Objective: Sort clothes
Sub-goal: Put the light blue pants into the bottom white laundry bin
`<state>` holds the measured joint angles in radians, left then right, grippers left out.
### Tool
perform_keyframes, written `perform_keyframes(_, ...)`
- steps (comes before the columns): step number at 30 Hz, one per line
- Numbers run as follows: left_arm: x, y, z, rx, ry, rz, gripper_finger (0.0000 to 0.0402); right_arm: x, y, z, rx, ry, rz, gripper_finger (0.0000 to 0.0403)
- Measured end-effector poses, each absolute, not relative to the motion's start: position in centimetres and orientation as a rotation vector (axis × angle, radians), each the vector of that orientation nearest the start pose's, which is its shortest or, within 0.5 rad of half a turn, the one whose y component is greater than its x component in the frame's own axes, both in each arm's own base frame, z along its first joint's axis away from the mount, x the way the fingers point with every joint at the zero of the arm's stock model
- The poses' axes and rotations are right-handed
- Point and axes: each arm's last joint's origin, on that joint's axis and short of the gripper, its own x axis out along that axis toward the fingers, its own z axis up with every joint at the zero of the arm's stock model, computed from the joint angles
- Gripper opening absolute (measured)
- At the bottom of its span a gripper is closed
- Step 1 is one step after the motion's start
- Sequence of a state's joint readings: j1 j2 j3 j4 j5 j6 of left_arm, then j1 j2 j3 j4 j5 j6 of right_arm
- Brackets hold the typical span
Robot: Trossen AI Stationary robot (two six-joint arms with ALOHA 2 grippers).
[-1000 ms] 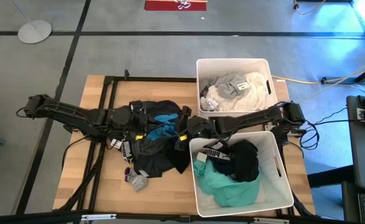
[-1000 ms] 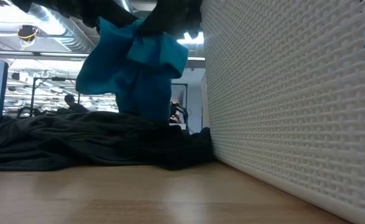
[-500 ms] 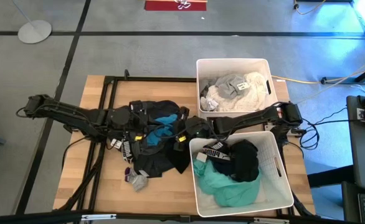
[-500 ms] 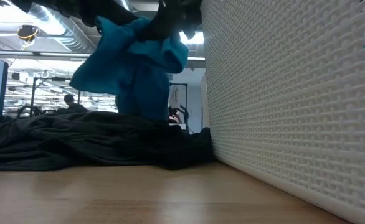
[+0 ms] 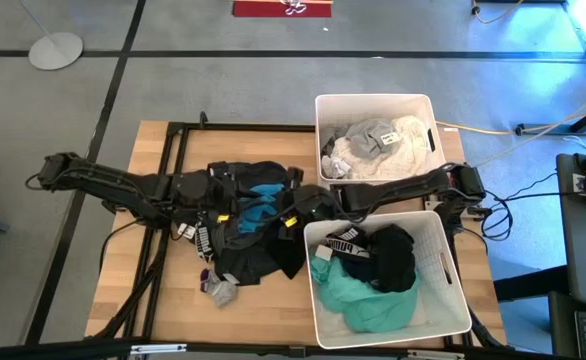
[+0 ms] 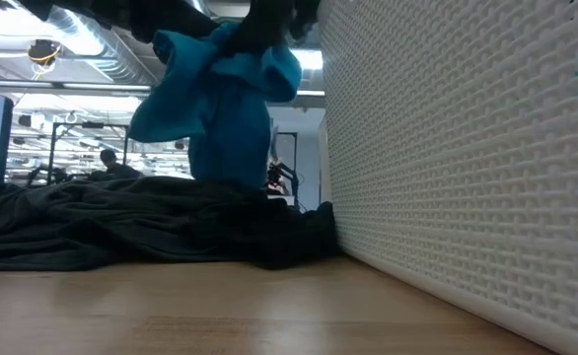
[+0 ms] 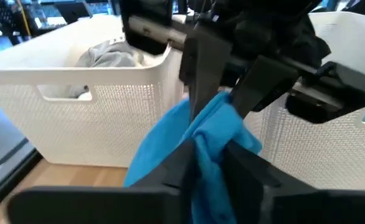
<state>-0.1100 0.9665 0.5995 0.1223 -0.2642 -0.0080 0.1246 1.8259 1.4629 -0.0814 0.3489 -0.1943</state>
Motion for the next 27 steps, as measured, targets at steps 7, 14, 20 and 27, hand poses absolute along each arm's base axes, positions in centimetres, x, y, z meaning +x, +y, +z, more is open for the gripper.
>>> perform_keyframes(7,20.4,-1.3,26.7,0.043,0.271,0.162,0.0155,41.0,4.3,32.1,-0.301,0.472,-0.174,0.0035)
perform_keyframes(14,18.6,-1.1,26.8,0.045,0.34,0.19,0.0171,37.1,5.5,36.8,-0.328,0.44,-0.242,0.0028)
perform_keyframes(20,17.8,-1.0,26.0,0.013,0.432,0.206,0.0171,32.4,7.3,41.4,-0.302,0.324,-0.224,0.0034)
perform_keyframes(27,17.6,-1.0,24.1,-0.032,0.474,0.221,0.0171,26.4,9.4,44.0,-0.202,0.315,-0.111,0.0034)
